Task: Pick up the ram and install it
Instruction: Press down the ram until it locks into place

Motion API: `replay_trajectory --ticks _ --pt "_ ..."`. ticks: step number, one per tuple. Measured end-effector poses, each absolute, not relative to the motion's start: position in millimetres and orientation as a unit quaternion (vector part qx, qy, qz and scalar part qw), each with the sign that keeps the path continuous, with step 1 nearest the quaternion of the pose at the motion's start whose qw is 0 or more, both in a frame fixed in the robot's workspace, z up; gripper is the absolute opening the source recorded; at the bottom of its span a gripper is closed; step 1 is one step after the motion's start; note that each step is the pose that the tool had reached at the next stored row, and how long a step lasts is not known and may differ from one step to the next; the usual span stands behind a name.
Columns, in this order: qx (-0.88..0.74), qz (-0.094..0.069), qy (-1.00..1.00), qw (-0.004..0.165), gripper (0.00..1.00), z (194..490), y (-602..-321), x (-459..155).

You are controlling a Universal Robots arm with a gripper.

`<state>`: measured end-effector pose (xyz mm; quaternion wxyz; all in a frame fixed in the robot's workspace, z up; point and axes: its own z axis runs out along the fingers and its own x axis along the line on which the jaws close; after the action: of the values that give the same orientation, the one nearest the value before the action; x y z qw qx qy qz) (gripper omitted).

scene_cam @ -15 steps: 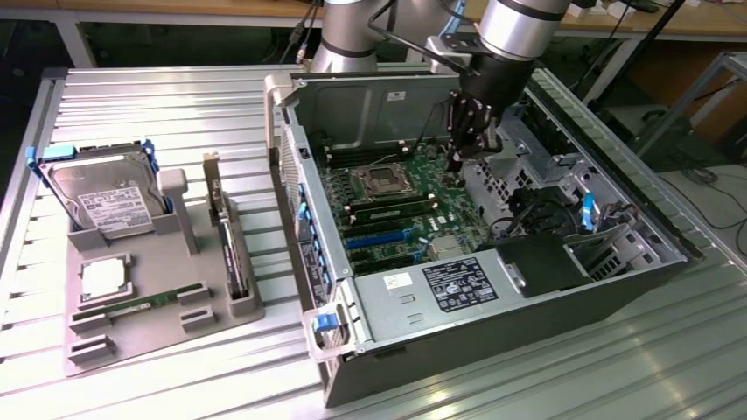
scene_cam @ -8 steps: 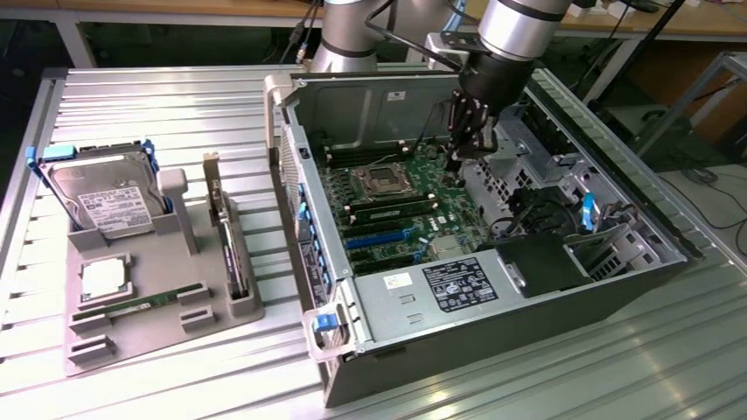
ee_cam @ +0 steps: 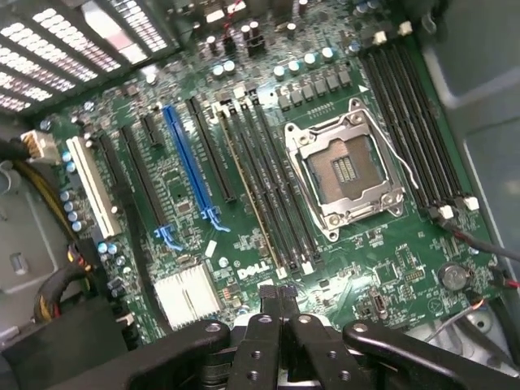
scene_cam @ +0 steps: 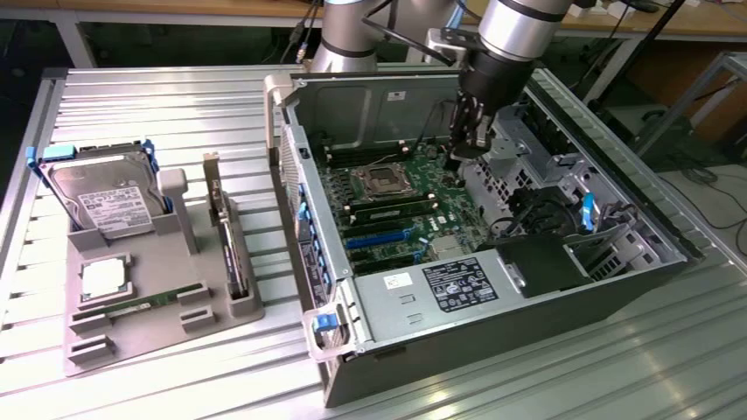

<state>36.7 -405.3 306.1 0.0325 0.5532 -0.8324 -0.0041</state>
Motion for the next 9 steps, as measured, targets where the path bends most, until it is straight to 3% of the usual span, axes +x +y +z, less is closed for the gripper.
replay_trajectory --ticks 9 --pt "0.469 -0.007 -0.882 0.032 0.11 306.1 -405.3 36.6"
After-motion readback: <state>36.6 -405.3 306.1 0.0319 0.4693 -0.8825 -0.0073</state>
